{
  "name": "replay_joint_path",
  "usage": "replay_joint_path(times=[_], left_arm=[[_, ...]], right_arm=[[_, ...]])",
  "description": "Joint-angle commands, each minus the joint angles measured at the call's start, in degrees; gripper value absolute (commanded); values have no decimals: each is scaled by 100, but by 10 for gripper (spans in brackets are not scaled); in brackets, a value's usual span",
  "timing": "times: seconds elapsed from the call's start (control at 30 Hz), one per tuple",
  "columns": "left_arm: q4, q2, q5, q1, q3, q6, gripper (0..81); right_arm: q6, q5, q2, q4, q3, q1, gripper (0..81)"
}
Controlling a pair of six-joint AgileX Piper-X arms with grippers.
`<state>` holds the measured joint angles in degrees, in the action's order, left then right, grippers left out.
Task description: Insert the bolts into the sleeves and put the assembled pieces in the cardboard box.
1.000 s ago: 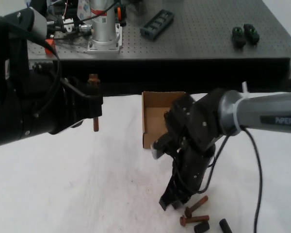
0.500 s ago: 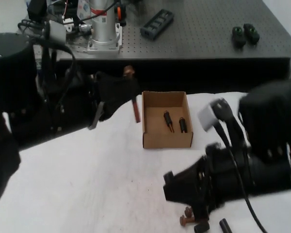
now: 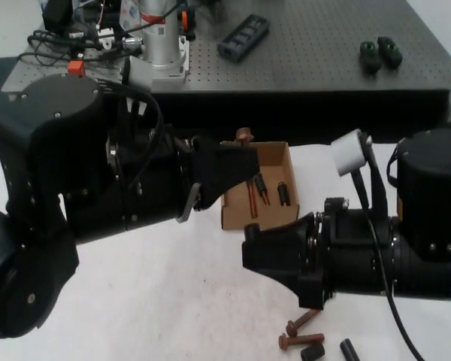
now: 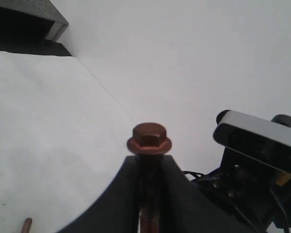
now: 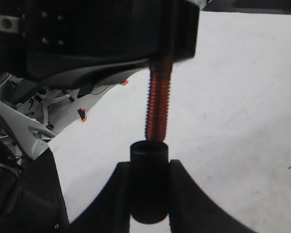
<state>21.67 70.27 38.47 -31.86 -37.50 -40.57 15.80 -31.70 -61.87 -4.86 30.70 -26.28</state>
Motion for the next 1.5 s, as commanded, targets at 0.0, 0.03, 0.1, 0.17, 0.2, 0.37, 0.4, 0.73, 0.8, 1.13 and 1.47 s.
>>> replay_joint_path(times=[0.0, 0.03, 0.1, 0.17, 0.2, 0.37, 0.4, 0.73, 0.8, 1.13, 1.47], left_arm=[[163, -2, 72, -21, -28, -6, 6], [163, -2, 72, -21, -28, -6, 6], [163, -2, 72, -21, -28, -6, 6], [163, -2, 72, -21, -28, -6, 6], [163, -2, 72, -21, -28, 56, 6], [163, -2, 72, -21, -28, 116, 6], [163, -2, 72, -21, -28, 129, 6], [27, -2, -471, -21, -28, -59, 545], [-142, -2, -737, -21, -28, 108, 512], [-679, -2, -1264, -21, -28, 678, 442], [-1580, -2, -1303, -21, -1, 1258, 442]], right_arm=[[135, 81, 51, -253, 15, 64, 6], [134, 171, 51, -261, 15, 82, 6], [134, 244, 51, -291, 15, 107, 6], [134, 262, 51, -370, 15, 114, 6], [134, 265, 51, -407, 15, 114, 6], [199, 264, 51, -667, 15, 114, 6], [197, 264, 51, -695, 15, 114, 6], [-63, 1212, 15, -943, 41, 236, 6], [-247, 1863, -134, -766, 188, 384, 6], [-671, 2037, -2713, -434, 2293, 1252, 6], [-1362, 2951, -5661, 2817, 5874, 1251, 6]])
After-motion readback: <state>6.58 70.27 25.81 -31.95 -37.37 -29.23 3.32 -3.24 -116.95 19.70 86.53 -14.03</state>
